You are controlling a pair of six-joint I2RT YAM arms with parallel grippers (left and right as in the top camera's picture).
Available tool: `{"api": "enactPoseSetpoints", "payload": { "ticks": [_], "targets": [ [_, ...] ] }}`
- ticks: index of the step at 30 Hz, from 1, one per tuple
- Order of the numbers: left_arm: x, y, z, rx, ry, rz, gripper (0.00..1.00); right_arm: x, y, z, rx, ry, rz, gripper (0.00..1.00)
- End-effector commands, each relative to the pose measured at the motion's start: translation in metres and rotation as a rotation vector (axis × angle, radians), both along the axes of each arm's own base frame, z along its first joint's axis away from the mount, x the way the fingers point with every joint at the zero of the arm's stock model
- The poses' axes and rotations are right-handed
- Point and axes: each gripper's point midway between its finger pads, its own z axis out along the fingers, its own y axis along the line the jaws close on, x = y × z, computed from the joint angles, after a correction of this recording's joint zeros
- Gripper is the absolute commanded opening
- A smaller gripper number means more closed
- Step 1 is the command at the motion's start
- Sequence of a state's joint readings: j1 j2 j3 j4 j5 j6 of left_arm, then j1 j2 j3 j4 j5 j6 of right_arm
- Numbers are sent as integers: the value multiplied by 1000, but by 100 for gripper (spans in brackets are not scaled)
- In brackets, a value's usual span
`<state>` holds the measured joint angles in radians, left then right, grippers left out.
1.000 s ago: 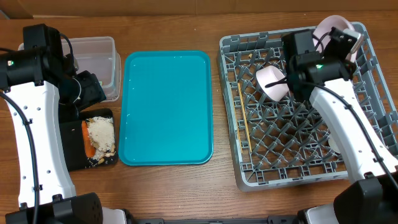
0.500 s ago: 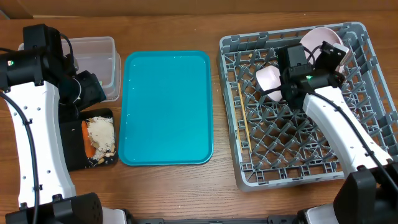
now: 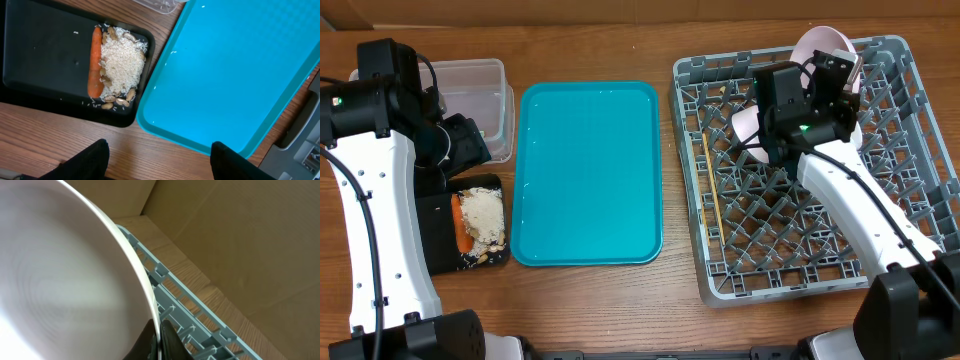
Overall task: Sort waste into correct bins and load items into the dishwasher
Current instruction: 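Lift the plate with the right gripper and carry it into the rack, then stand the plate upright in the rack's back right and release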
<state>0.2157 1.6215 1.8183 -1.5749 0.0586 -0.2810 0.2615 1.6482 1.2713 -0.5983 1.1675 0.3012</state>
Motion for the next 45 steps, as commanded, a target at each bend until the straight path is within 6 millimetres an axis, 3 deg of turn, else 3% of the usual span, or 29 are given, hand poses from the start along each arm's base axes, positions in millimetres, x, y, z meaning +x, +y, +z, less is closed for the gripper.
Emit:
{"api": "enactPoseSetpoints", "payload": {
  "ticks": [1,5,13,16,21,26,29,33,35,38,39,42,45],
  "targets": [
    [1,-1,-1,7,5,-20,67,4,1,-8,-39,57,15,4],
    [1,-1,-1,8,5,-20,68,3,-5,-15,-120,95,-32,4],
    [1,-1,-1,8,4,-20,69,1,-11,8,-214,55,-98,4],
    [1,-1,-1,8,4,-20,69,2,-10,8,-211,57,-90,4],
    [1,-1,-1,8,4,-20,69,6,-2,-20,-112,151,8,4],
    [1,-1,-1,8,4,-20,69,0,0,-32,-57,145,1,4],
    [2,-1,-1,8,4,-20,69,1,13,-32,-55,145,33,4],
    [1,-1,-1,8,5,-20,69,3,54,-31,-60,137,132,5],
    [1,-1,-1,7,5,-20,69,2,68,-32,-66,142,168,24],
    [0,-1,-2,7,9,-20,69,-2,86,-33,-79,166,214,71],
    [0,-1,-2,7,9,-20,70,-4,86,-30,-76,164,219,79],
    [0,-1,-2,7,9,-20,70,-9,89,-13,-4,121,254,80],
    [0,-1,-2,7,10,-20,70,-16,94,11,184,47,347,80]
  ]
}}
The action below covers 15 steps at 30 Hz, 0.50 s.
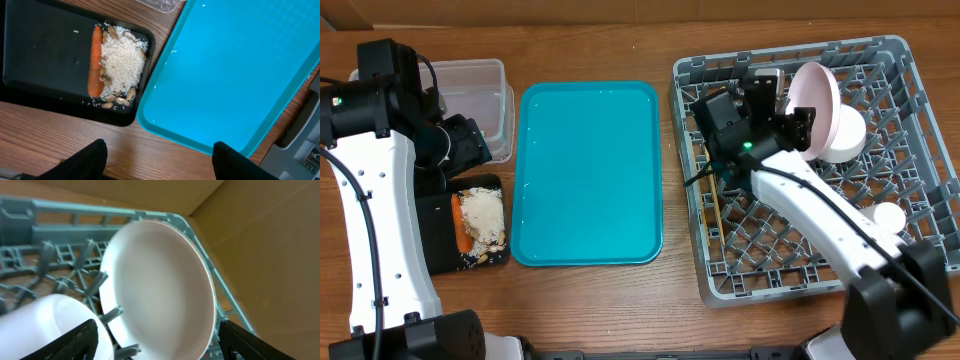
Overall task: Sort waste into correct bins and load items into the dishwasher
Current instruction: 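Stand the plate upright in the rack's back right and release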
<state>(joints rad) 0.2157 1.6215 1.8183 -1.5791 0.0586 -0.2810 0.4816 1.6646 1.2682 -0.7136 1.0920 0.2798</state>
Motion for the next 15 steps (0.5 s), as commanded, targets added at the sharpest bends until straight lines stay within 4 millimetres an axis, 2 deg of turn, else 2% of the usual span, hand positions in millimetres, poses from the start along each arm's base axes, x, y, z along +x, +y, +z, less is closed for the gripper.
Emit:
{"api": "enactPoseSetpoints", "payload": {
  "ticks": [1,2,4,6,7,10,13,15],
  "targets": [
    [1,-1,-2,7,7,-20,70,-11,3,45,290,-101,96,76],
    [1,-1,-2,7,8,-20,70,-13,1,50,340,-110,113,70],
    [1,-1,-2,7,8,-20,70,-16,-10,62,432,-141,123,44],
    [1,-1,-2,7,7,-20,70,-19,-43,70,515,-196,47,22],
    [1,-1,-2,7,7,-20,70,-19,-56,68,539,-201,16,17],
    [1,-1,-2,7,7,-20,70,-19,-86,52,629,-168,-39,11],
    [1,-1,-2,7,8,-20,70,-19,-108,32,707,-126,-86,9],
    [1,-1,-2,7,8,-20,70,-13,-116,6,794,-67,-104,8]
  ]
}}
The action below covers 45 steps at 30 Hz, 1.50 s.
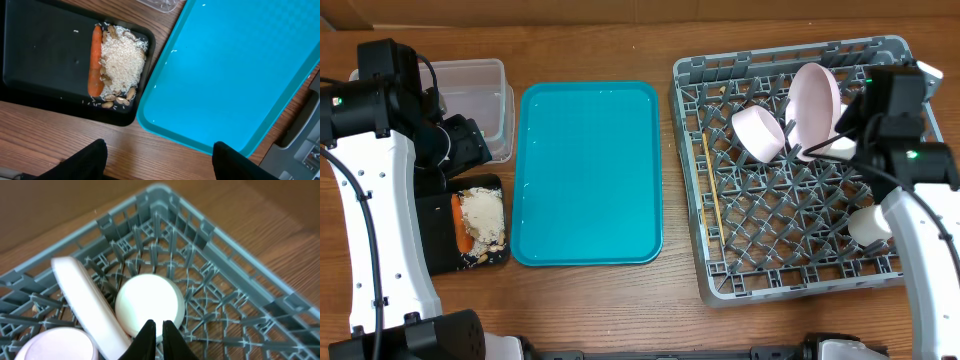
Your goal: Sort waste into correct bins and load items into the dishwasher
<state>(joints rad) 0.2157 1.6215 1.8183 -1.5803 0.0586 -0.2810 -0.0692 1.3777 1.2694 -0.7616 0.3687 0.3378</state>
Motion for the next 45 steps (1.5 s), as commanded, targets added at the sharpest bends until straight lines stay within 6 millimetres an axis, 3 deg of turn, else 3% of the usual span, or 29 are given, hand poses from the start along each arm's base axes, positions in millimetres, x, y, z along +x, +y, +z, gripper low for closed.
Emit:
{"api": "enactPoseSetpoints", "payload": {
  "ticks": [1,3,5,6,8,11,13,18,21,23,26,28,32,34,38,39,42,45],
  "targets": [
    [1,-1,-2,7,7,-20,70,14,9,-41,192,70,81,8],
    [1,-1,-2,7,7,-20,70,21,25,-61,268,116,169,8],
    [0,-1,-2,7,8,-20,70,28,54,-77,358,149,346,5],
    [0,-1,-2,7,10,-20,70,29,88,-79,436,148,563,4],
    [0,-1,-2,6,12,-20,70,27,109,-75,480,131,705,4],
    [-1,-1,-2,6,15,-20,70,30,105,-74,463,120,694,4],
    [-1,-1,-2,6,14,-20,70,30,91,-79,444,141,601,6],
    [-1,-1,-2,6,14,-20,71,26,72,-82,371,179,505,21],
    [-1,-1,-2,6,14,-20,72,23,60,-60,300,162,465,26],
    [-1,-1,-2,6,13,-20,72,23,54,-32,249,106,451,30],
    [-1,-1,-2,6,13,-20,75,14,59,6,215,25,470,34],
    [0,-1,-2,6,12,-20,77,5,67,14,216,20,488,35],
    [3,-6,-1,-20,-6,-27,78,-17,103,12,230,84,576,41],
    [9,-10,0,-36,-28,-44,79,-22,133,8,231,113,661,44],
    [17,-31,0,-45,-49,-154,80,-20,194,17,171,63,868,72],
    [18,-40,-2,-41,-42,-191,80,-18,209,22,165,37,908,75],
    [20,-56,-7,-45,-24,-244,81,-16,222,22,161,23,940,76],
    [20,-71,-12,-50,2,-291,89,-17,222,15,167,54,938,87]
  ]
}}
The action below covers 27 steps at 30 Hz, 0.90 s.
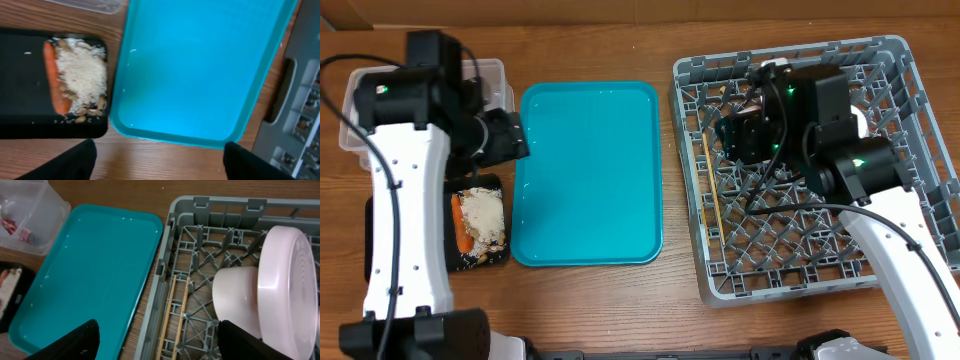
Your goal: Sort waste into correct bins and load items into the dishwasher
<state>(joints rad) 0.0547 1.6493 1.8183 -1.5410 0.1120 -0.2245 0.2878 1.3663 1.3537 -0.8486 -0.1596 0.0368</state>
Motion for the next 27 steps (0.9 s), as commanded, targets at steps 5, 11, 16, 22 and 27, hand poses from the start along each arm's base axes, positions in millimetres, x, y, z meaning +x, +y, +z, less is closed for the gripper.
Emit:
{"api": "enactPoseSetpoints", "payload": {
  "ticks": [5,11,16,22,27],
  "targets": [
    [4,-21,-10,-7,27,-88,100,4,0,-16,-21,53,0,90],
    [-16,-16,-12,23,109,-83,100,-21,-18,-35,0,226,-110,100],
    [-29,-11,7,57,19,-79,99,-39,-44,-11,56,205,-223,100],
    [-55,0,23,127,-245,-44,100,-55,-57,6,73,68,-252,100],
    [-103,9,4,148,-414,53,100,-86,-66,4,99,-59,-262,100]
  ]
}}
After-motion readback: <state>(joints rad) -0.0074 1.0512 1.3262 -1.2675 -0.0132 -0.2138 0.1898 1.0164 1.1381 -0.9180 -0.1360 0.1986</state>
